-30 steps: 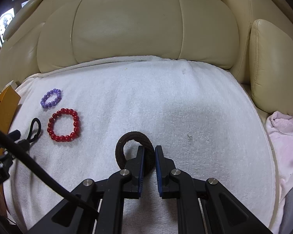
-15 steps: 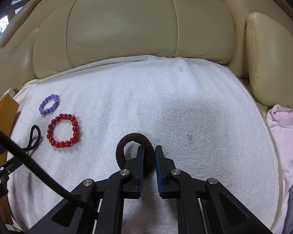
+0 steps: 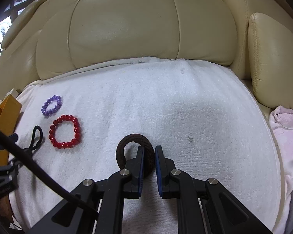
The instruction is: Organize jewelry
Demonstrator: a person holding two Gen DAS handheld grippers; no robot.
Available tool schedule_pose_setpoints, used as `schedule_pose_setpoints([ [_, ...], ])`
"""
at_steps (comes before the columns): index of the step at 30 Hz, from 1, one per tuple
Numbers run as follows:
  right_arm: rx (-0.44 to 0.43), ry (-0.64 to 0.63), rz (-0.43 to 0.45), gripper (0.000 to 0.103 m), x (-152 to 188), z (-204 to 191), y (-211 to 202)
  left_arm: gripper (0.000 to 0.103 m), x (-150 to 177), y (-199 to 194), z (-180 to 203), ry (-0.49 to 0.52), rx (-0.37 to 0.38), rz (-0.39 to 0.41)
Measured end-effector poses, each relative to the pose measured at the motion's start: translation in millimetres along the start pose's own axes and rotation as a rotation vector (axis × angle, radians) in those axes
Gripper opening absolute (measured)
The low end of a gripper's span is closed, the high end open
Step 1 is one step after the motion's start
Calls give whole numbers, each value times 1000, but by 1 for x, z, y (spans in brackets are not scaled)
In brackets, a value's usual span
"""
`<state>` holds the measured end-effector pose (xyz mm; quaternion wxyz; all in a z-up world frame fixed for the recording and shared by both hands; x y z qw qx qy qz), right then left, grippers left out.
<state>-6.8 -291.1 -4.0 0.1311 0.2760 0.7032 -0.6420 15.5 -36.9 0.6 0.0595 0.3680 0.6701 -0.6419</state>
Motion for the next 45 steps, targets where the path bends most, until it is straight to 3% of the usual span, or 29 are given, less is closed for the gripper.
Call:
schedule_pose_setpoints([
  [2,3,-8,6,12,2,-1,-2,28,1,1,-1,-13,26,7],
  [7,1,-8,16,11,3,-8,-6,11,0,-3,3,7,18,36],
  [25,-69,-24,73,11,1,-42,-25,9,0,-34,-5,-31,-11,120],
  [35,-100,-50,82,11,7,-57,-27,9,4,-54,-5,-30,-91,147],
  [45,-163,-69,136,11,9,-78,-41,9,4,-80,-7,-54,-126,219],
])
Point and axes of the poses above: each gripper's, at about its wrist camera, not at the fingertips, and y roughly the way its jaws point, z to its right, x to its underside, the point moved 3 cm from there along y, roughly the way its jaws point, and after that the axes turned 9 degrees about y, right-handed, at the moved point
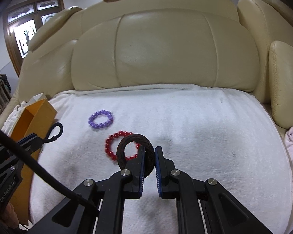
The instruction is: Organize jewelry
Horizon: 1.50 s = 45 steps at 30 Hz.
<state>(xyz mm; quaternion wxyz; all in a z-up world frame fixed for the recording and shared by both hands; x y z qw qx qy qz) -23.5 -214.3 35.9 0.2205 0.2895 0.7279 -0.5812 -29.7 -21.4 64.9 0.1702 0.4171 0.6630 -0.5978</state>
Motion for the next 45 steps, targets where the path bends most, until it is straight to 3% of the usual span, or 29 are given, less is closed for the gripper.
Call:
schedule_pose_setpoints([
  [26,-90,-14,21,11,4,-45,2,9,5,-33,-28,-50,-65,59],
  [45,-278,-59,36,11,15,-122,-9,9,27,-73,-92,-145,-172,99],
])
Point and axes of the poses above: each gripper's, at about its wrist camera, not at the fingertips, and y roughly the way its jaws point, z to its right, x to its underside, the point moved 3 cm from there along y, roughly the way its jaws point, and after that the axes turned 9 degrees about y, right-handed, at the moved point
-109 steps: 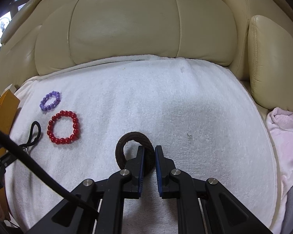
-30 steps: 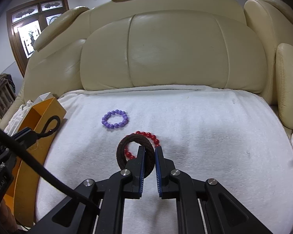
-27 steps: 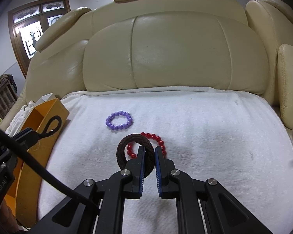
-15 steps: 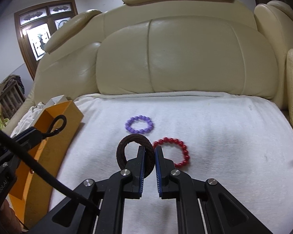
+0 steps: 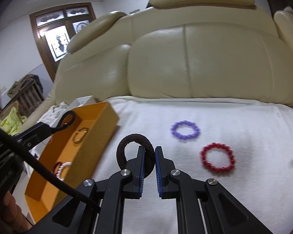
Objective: Organize jewelry
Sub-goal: 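Carry the hair tie and brown ring over the orange box with both tools, then open both tools to drop the hair tie and brown ring into the box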
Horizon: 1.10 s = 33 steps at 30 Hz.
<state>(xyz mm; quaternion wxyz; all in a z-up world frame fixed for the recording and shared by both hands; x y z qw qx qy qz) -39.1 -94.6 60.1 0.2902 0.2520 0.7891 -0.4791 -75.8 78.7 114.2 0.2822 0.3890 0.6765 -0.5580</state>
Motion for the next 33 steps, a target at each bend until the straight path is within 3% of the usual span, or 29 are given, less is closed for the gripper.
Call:
schedule_pose_setpoints([
  [7,-162,-63,-31,11,18,-52,-8,9,23,-20,-51,-61,-101,-37],
  [12,-275,-170,-69,11,43,-97,-16,9,62,-30,-91,-131,-185,-118],
  [16,-343,-223,-132,11,66,-128,-10,9,101,-28,-107,-174,-204,-213],
  [26,-320,-342,-275,11,124,-161,26,9,149,4,-113,-222,-168,-423],
  [33,-322,-363,-296,14,130,-163,31,11,160,13,-114,-231,-184,-505],
])
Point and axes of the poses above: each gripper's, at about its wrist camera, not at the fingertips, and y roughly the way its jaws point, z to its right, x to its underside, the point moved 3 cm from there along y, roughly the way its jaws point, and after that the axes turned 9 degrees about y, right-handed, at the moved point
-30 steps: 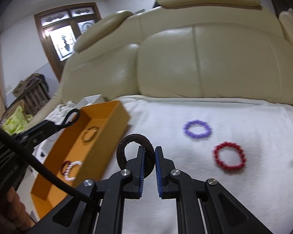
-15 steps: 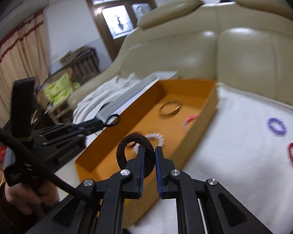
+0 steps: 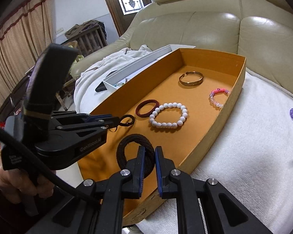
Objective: Organize jewelry
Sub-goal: 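Open both tools to drop the hair tie and brown ring into the box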
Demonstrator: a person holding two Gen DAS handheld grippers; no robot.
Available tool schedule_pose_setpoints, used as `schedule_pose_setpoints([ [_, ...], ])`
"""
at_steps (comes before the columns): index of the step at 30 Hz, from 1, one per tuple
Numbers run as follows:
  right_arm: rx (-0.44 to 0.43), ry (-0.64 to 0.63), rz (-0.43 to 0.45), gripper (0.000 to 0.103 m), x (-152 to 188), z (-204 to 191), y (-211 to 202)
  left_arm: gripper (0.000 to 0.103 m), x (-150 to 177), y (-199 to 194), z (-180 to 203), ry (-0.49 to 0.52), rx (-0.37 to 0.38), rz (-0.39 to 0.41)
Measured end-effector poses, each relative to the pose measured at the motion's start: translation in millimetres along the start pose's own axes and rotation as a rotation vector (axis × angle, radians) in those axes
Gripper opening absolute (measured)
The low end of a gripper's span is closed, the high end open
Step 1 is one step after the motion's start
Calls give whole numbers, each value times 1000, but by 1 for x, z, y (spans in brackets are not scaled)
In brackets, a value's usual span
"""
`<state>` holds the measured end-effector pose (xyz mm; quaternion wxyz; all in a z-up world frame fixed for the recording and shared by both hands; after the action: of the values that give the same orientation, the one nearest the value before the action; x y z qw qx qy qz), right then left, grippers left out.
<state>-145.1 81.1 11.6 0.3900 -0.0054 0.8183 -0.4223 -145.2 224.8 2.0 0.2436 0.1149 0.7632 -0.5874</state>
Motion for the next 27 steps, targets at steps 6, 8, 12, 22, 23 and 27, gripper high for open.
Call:
schedule_pose_setpoints([
  [6,-56,29,30,53,-6,3,-16,45,-6,-6,-3,-6,-70,25],
  [8,-46,32,84,55,-8,5,-26,45,-8,-9,-2,-8,-89,41],
  [12,-20,68,146,55,-16,22,-44,45,-15,-14,4,11,-115,84],
  [22,117,274,215,55,-29,98,-85,61,-44,-58,71,142,-162,299],
  [23,125,295,220,55,-29,106,-91,61,-46,-61,81,161,-154,310],
  [27,159,343,240,55,-29,129,-106,61,-51,-69,113,214,-114,333],
])
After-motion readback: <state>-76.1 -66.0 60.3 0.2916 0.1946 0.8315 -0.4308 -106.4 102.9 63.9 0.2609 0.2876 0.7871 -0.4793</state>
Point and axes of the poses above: each gripper's, at about its wrist camera, not at the fingertips, and y roughly the way its jaws point, z to its right, x to its underside, the point moved 3 cm from there along y, roughly the way its jaws point, and after that the axes turned 9 degrees about y, right-handed, at the moved point
